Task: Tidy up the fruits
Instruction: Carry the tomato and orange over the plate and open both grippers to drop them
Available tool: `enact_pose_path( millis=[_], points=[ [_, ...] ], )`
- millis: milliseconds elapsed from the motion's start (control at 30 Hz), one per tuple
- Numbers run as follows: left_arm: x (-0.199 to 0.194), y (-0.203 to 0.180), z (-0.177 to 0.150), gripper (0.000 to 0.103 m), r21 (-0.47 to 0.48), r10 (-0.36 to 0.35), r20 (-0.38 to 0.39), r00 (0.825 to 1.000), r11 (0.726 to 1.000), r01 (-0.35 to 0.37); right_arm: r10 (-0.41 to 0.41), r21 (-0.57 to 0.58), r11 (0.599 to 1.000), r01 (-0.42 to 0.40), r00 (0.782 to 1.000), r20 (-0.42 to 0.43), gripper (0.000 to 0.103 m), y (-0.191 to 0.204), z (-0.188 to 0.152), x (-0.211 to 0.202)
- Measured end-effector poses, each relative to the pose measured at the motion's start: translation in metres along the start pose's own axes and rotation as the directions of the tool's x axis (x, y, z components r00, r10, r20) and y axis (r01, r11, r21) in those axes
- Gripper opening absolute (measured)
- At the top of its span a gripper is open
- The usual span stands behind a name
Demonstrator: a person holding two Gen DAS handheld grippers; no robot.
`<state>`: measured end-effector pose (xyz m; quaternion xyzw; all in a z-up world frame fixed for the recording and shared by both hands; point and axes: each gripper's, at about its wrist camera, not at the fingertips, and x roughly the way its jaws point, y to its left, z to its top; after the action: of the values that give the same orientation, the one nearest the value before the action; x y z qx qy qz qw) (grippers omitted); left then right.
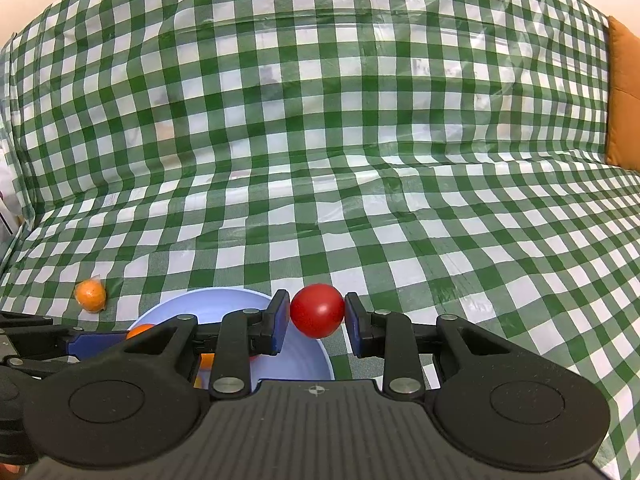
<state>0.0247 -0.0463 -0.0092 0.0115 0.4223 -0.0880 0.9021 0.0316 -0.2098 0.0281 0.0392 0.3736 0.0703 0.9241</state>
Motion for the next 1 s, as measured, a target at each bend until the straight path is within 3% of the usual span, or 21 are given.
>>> enact_pose_path(
  millis=[100, 233, 767, 1000],
  points=[
    [-0.001, 0.0, -0.001, 0.039, -0.001, -0.004, -0.002, 1.0, 1.0, 0.004, 0.013, -0.007, 1.0, -0.013, 1.0, -0.005, 0.031, -0.001, 0.001, 0.001],
    [-0.003, 0.002, 0.0, 0.047, -0.008, -0.011, 0.009, 1.0, 1.0, 0.011, 0.03, -0.023, 0.999, -0.03, 0.999, -0.011, 0.034, 0.001, 0.001, 0.002],
    [-0.008, 0.014, -0.001, 0.047, -0.042, 0.036, 0.0, 0.999, 0.998, -0.036, 0.035, -0.029, 0.999, -0.035, 0.999, -0.008, 0.037, 0.004, 0.006, 0.007],
    [-0.009, 0.034, -0.005, 0.046, -0.088, 0.092, -0.05, 0.994, 0.991, -0.097, 0.05, -0.041, 0.998, -0.05, 0.999, -0.011, 0.037, 0.015, 0.008, 0.01]
  ],
)
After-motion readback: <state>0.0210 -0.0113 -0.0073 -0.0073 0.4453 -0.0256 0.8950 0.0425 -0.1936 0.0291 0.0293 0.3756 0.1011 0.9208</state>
